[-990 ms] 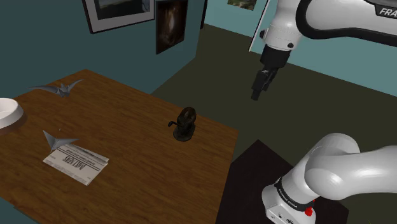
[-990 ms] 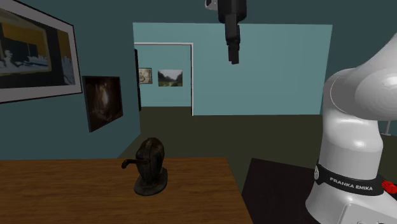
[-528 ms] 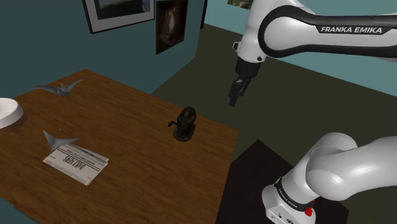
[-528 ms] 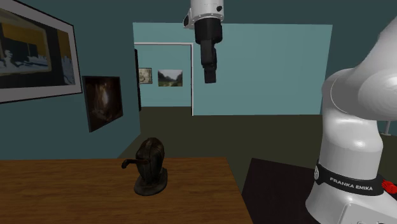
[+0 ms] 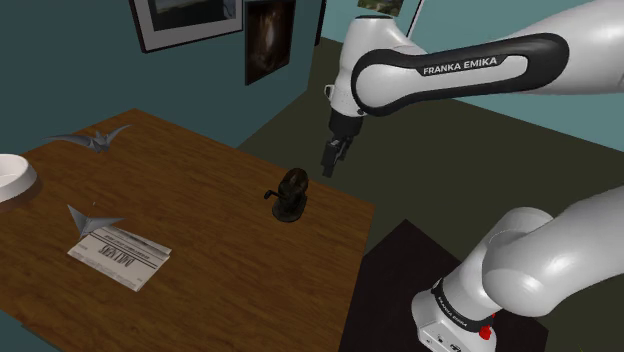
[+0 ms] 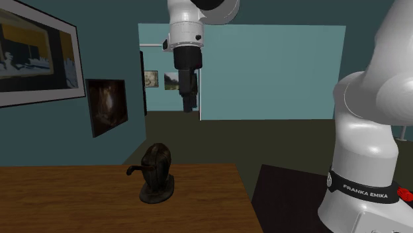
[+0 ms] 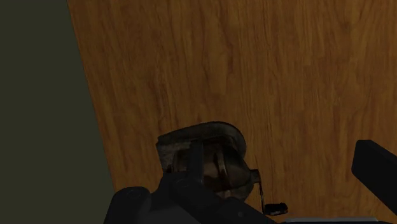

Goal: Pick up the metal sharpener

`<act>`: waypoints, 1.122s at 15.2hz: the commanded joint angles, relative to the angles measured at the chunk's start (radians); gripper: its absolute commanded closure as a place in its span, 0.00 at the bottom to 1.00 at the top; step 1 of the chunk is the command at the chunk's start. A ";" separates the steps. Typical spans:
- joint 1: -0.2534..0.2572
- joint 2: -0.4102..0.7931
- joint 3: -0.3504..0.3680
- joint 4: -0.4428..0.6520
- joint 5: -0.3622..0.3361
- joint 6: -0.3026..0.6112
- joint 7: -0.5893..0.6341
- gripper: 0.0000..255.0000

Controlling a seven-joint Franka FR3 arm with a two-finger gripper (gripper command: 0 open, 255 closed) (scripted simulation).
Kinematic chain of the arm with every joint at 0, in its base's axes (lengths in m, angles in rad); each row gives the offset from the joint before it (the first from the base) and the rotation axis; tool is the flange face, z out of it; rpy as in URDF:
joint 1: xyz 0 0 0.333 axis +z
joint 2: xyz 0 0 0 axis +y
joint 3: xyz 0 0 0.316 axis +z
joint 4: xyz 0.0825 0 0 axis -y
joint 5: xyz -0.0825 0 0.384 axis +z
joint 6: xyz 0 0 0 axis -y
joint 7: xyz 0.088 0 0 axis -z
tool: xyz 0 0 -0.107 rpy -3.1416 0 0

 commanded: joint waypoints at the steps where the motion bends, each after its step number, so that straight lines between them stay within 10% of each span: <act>1: 0.008 0.074 0.008 0.020 0.001 0.060 -0.015 0.00; 17: 0.075 0.591 0.068 0.299 -0.042 0.332 -0.072 0.00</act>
